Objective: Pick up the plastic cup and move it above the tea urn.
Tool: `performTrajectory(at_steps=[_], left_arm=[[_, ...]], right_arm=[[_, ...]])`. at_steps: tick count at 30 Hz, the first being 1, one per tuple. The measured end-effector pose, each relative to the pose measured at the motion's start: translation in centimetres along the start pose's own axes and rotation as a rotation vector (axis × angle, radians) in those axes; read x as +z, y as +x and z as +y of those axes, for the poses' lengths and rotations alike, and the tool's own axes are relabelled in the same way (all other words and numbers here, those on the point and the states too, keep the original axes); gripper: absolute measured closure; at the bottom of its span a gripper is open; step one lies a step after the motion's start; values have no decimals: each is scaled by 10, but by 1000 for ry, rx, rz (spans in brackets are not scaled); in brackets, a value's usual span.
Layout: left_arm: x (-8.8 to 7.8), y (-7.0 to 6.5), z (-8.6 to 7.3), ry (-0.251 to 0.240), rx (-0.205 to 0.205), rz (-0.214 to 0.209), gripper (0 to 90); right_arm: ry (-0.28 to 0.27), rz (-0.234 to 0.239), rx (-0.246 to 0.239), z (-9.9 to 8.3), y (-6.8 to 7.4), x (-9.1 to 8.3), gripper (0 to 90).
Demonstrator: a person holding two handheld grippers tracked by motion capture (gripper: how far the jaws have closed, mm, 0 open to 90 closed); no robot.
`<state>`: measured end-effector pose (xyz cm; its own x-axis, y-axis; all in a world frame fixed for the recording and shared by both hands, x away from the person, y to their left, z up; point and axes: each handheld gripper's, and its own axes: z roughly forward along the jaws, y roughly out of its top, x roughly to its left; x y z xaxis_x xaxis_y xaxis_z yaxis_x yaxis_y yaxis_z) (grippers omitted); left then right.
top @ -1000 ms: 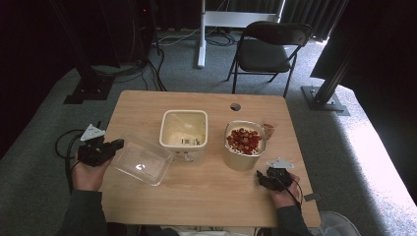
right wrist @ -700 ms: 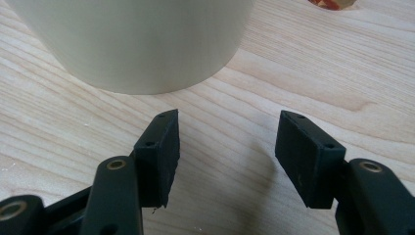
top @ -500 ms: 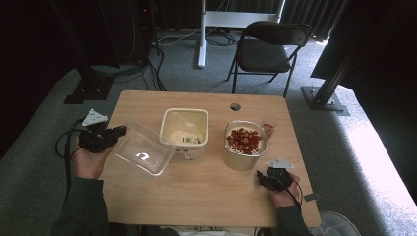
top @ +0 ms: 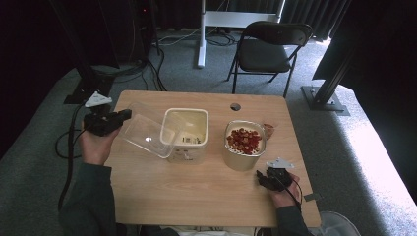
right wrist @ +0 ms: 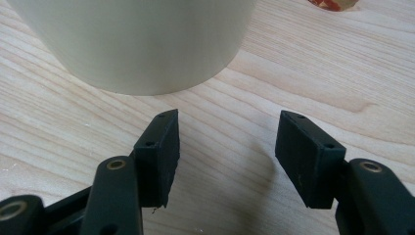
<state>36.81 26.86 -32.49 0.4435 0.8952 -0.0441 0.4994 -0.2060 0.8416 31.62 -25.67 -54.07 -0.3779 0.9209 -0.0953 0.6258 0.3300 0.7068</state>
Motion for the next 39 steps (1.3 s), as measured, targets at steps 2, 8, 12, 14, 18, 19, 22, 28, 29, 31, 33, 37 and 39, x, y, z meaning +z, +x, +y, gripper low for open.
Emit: performTrajectory(at_steps=[2,8,12,14,18,19,22,28,29,31,33,37,39], left_arm=[[8,-2,7,4,-2,3,873],[38,-4,26,29,-1,35,871],[49,-6,34,36,-1,38,870],[58,-11,43,44,7,54,866],[64,-15,48,7,14,16,736],[64,-16,48,4,21,8,703],[65,-18,46,3,29,9,667],[65,-18,43,12,35,18,636],[65,-18,42,14,36,18,631],[65,-19,41,15,40,20,621],[66,-20,37,15,52,26,612],[65,-24,29,7,75,35,595],[63,-25,26,-11,71,27,591]], right_arm=[[-1,1,1,0,0,0,414],[1,2,1,0,0,0,413],[0,3,1,0,-1,0,414],[0,3,1,0,-1,0,414],[2,6,3,0,-1,0,413],[2,6,4,0,-1,0,412],[2,6,4,-1,-1,-1,411],[2,1,-2,0,0,-1,410],[3,1,-2,0,0,-1,410],[3,2,-3,0,0,-1,410],[4,1,-1,0,-1,-1,411],[5,-2,3,0,-2,-1,415],[5,-3,3,0,-2,-1,415]])
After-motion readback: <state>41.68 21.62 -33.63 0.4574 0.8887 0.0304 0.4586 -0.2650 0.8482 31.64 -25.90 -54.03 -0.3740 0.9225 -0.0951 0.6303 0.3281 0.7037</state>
